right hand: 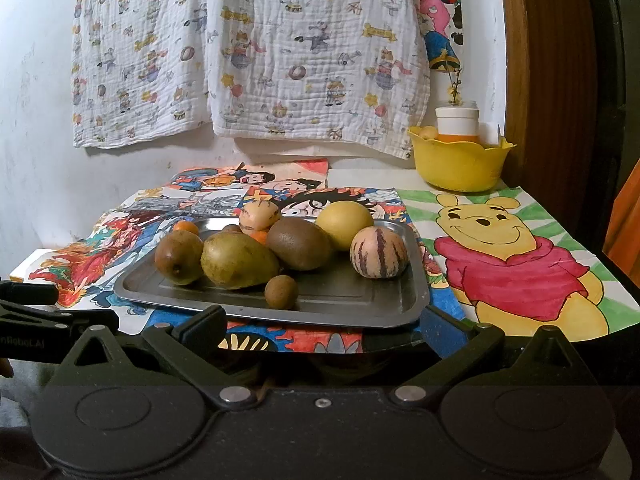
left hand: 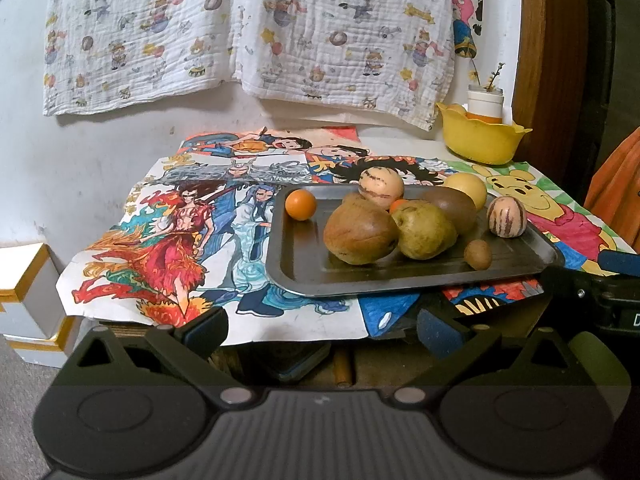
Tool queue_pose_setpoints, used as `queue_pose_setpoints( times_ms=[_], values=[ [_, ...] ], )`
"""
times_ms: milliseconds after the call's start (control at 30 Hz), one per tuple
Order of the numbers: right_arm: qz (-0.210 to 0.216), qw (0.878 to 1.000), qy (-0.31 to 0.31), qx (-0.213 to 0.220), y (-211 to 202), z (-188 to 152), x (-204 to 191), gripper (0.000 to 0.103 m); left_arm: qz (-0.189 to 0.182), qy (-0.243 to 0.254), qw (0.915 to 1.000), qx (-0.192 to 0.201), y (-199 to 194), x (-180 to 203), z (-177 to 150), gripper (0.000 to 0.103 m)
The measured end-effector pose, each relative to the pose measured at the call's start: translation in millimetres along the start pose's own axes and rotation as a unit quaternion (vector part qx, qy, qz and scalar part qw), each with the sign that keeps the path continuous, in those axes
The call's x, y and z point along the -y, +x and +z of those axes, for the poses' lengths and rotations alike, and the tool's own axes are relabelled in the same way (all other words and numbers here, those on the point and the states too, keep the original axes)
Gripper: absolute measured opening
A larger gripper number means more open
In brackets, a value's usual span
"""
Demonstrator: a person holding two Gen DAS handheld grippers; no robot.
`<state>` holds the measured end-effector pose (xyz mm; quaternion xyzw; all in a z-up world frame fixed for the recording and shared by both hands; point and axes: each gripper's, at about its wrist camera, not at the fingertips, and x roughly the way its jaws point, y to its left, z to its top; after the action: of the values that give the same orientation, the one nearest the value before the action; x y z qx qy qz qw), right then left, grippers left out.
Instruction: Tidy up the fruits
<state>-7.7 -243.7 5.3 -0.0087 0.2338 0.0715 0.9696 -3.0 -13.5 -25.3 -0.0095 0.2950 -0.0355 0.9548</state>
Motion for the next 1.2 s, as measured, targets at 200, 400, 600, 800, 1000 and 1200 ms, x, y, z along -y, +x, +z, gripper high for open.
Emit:
queue_pose_setpoints(
  times_ms=[200,400,600,800,1000,1200],
  values=[
    [0.001,1.0,-0.001,-0.001,0.3,0.2,0.1,0.102,0.001,-0.003,1.0,-0.008,2.2,-1.0,-0.1,0.103],
    [0.003,1.0,-0.004,-0.003,0.8,-4.7,-3.4,0.102,0.001,-0.012,0.9999,-0.011,2.4,-2.0,-0.9,0.103],
    [0.003,1.0,-0.003,-0.003,0.7,-2.9,-2.0,0.102,0.001,-0.01,0.9999,-0.009,1.5,-0.4,-1.1,0.103],
    [0.003,1.0,-0.004,-0.005,1.1,-3.8,-3.1,0.102,0.001,-0.01,0.9999,-0.008,0.9,-0.2,-1.0,0.103],
    [0.003,1.0,-0.004,-0.005,1.4,-2.2,-2.5,0.102,0.002,-0.011,0.9999,-0.008,0.5,0.3,-0.6,0.103],
    [0.003,1.0,-0.004,-0.004,1.2,-2.9,-2.9,0.102,0.002,-0.011,0.9999,-0.009,0.3,0.0,0.0,0.103]
  ],
)
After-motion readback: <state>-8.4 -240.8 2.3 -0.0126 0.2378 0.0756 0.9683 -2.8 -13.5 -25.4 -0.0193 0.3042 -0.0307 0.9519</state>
